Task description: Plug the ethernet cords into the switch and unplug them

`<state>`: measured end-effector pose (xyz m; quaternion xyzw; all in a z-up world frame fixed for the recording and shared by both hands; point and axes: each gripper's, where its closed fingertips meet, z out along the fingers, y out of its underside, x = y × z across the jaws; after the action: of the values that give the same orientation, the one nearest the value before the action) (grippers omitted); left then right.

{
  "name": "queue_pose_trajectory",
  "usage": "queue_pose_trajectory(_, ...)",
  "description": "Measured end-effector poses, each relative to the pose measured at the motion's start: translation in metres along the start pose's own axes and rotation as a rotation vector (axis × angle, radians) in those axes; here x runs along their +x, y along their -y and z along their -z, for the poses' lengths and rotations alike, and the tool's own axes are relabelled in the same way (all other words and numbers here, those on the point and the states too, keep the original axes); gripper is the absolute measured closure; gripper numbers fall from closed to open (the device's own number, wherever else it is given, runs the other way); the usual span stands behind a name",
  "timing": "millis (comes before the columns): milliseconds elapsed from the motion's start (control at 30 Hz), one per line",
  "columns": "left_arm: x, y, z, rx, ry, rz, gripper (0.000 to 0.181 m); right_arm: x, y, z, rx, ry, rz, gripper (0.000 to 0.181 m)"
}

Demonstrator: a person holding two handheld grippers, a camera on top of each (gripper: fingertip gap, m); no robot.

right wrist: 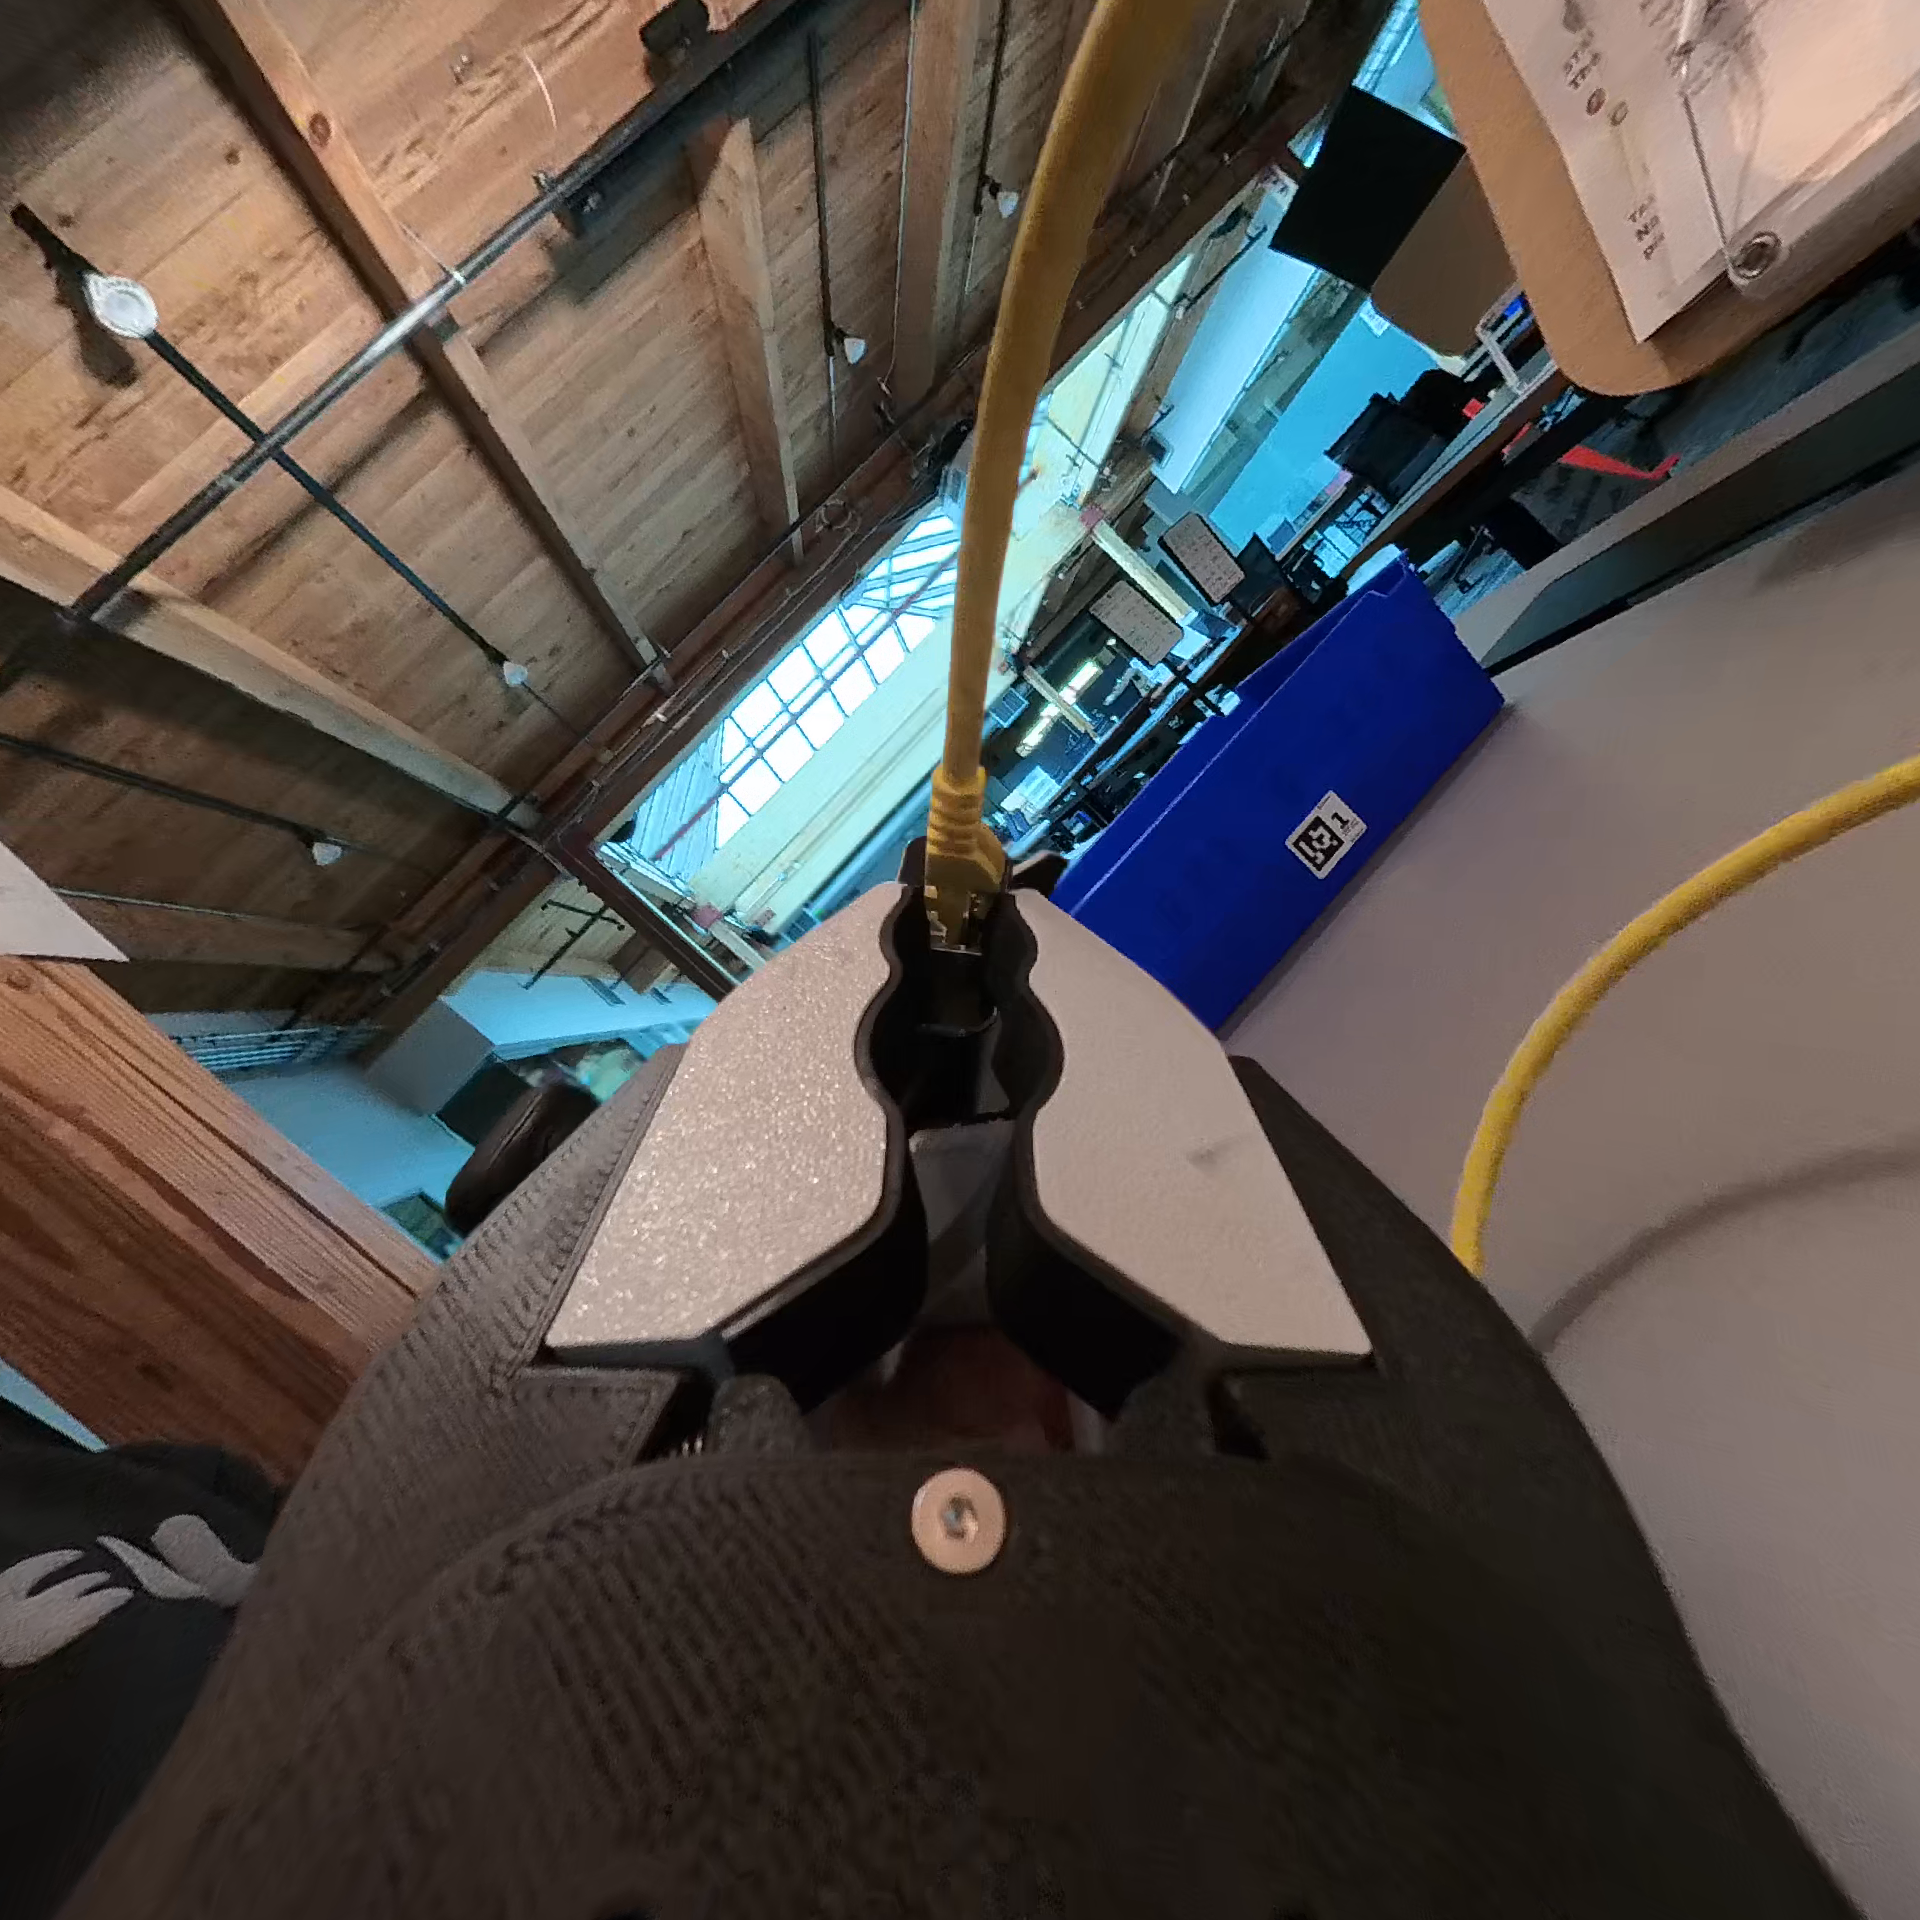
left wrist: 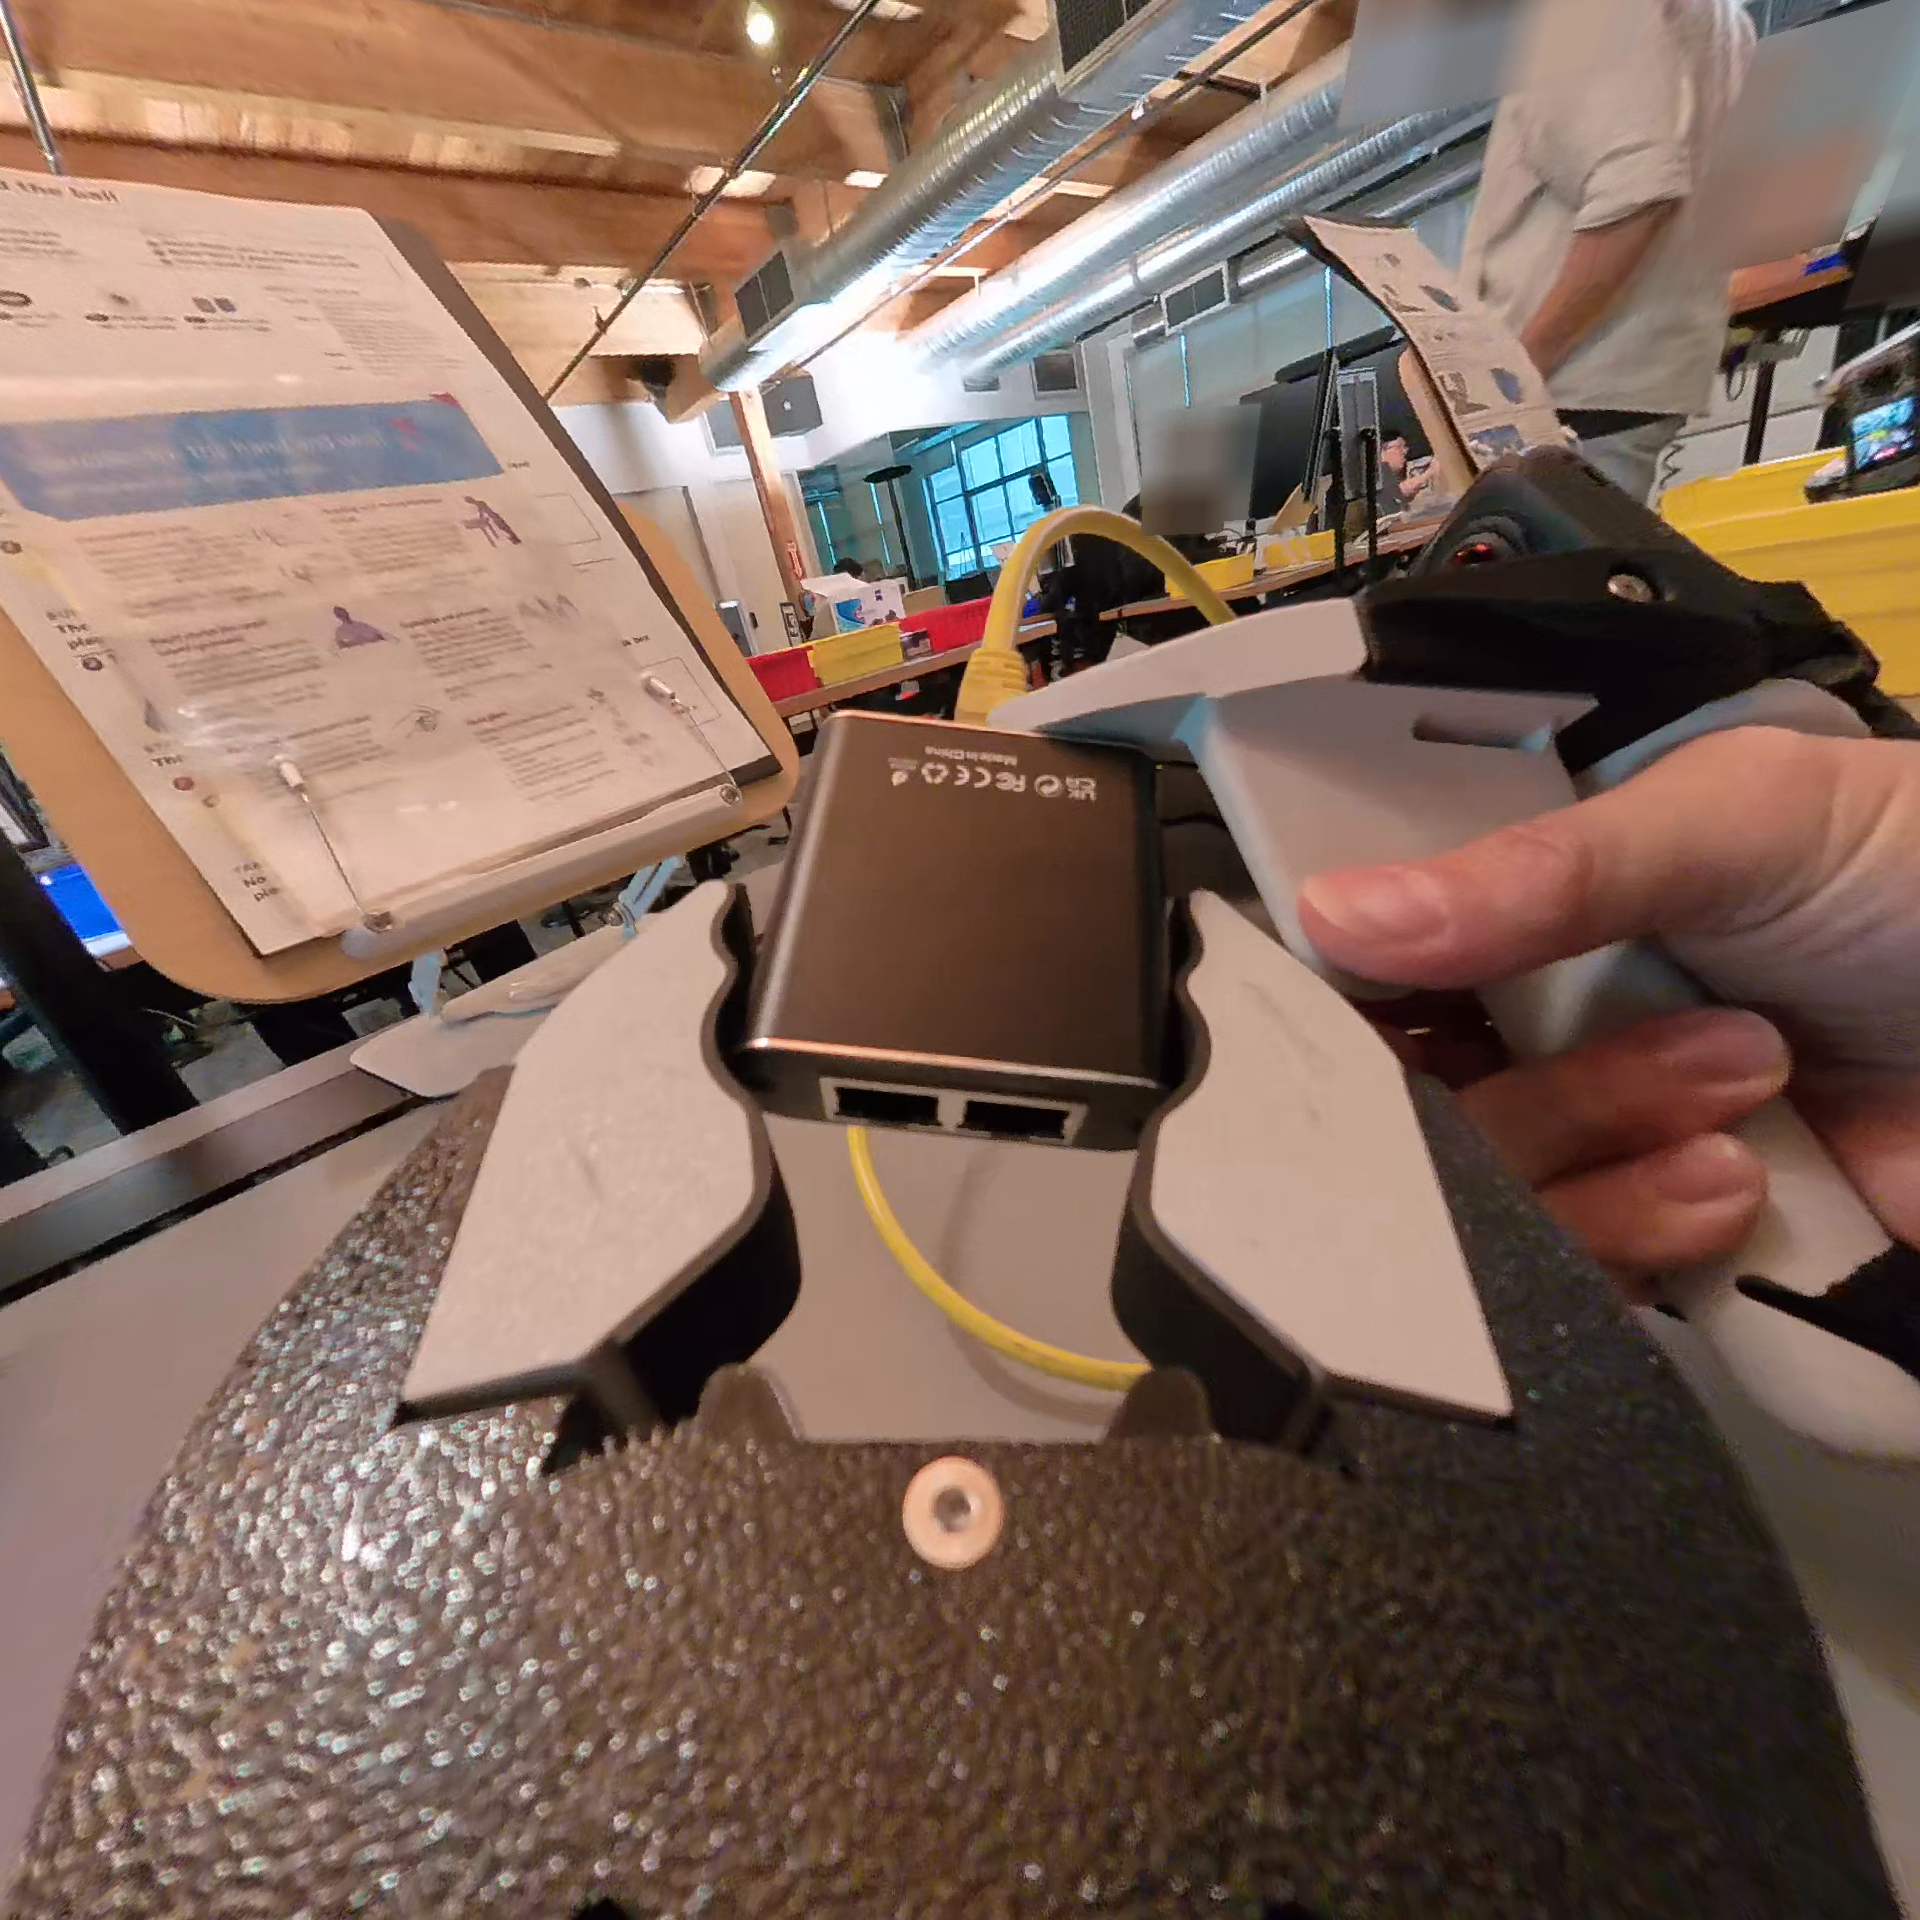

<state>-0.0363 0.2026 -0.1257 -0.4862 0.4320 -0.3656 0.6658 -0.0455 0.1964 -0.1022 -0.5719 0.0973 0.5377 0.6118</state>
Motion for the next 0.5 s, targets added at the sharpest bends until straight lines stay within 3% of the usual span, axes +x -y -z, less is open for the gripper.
queue_pose_trajectory(67, -0.003, 0.006, 0.003, 0.021, 0.051, -0.111, 0.106, -0.001, 0.0, -0.001, 0.021, 0.035, -0.052, 0.168)
queue_pose_trajectory(133, -0.003, 0.003, 0.002, 0.019, 0.039, -0.093, 0.107, 0.004, -0.001, 0.0, 0.02, 0.009, -0.031, 0.168)
queue_pose_trajectory(233, -0.006, 0.005, 0.005, 0.031, 0.049, -0.062, 0.107, 0.008, 0.039, 0.015, 0.166, -0.015, -0.005, 0.173)
queue_pose_trajectory(267, -0.007, 0.004, 0.006, 0.022, 0.062, -0.115, 0.107, 0.009, 0.044, 0.018, 0.119, -0.045, 0.067, 0.171)
queue_pose_trajectory(400, -0.003, 0.002, 0.003, 0.013, 0.016, -0.041, 0.107, -0.008, 0.049, 0.026, -0.093, -0.132, 0.361, 0.17)
queue_pose_trajectory(500, -0.004, -0.002, 0.004, -0.001, 0.011, -0.062, 0.107, -0.014, 0.069, 0.046, -0.272, -0.225, 0.537, 0.17)
